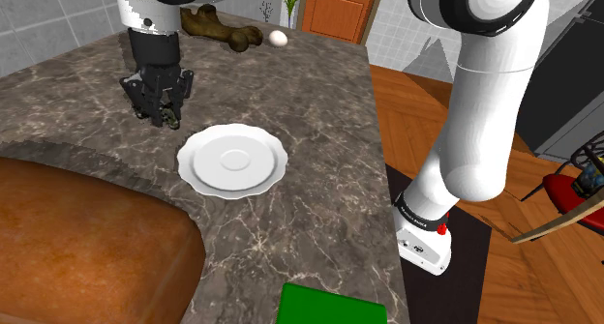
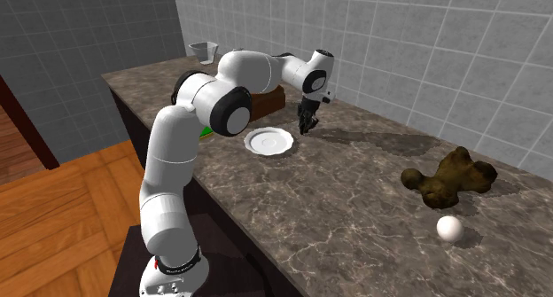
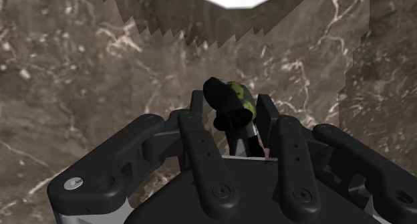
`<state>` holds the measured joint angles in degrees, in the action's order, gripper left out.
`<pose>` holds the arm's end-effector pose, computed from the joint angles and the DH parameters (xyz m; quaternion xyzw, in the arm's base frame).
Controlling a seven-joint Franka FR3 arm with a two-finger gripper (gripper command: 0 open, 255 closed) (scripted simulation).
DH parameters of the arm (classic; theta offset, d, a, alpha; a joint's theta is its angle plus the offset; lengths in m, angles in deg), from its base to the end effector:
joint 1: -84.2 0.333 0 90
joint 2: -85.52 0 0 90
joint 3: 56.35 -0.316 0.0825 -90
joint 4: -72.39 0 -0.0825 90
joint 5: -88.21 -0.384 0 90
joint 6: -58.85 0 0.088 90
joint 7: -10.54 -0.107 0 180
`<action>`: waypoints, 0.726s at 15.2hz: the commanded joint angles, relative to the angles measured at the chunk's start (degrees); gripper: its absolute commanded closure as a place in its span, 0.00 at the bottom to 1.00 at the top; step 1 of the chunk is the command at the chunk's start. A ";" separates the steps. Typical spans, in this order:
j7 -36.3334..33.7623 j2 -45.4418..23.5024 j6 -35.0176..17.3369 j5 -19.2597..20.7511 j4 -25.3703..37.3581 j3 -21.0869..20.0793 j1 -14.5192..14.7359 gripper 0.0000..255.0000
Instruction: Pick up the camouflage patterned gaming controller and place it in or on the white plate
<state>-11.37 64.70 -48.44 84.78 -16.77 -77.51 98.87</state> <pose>0.5486 0.3652 0.4490 -0.9905 -0.1013 0.0551 0.0756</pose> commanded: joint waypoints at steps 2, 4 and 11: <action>0.00 0.00 0.00 0.00 -0.01 0.00 0.00 1.00; 0.00 0.00 0.01 0.00 0.00 0.00 0.00 1.00; -0.24 0.32 2.15 -0.06 1.85 -0.07 0.03 1.00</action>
<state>-11.64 64.75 -46.90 84.81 -15.25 -77.57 98.98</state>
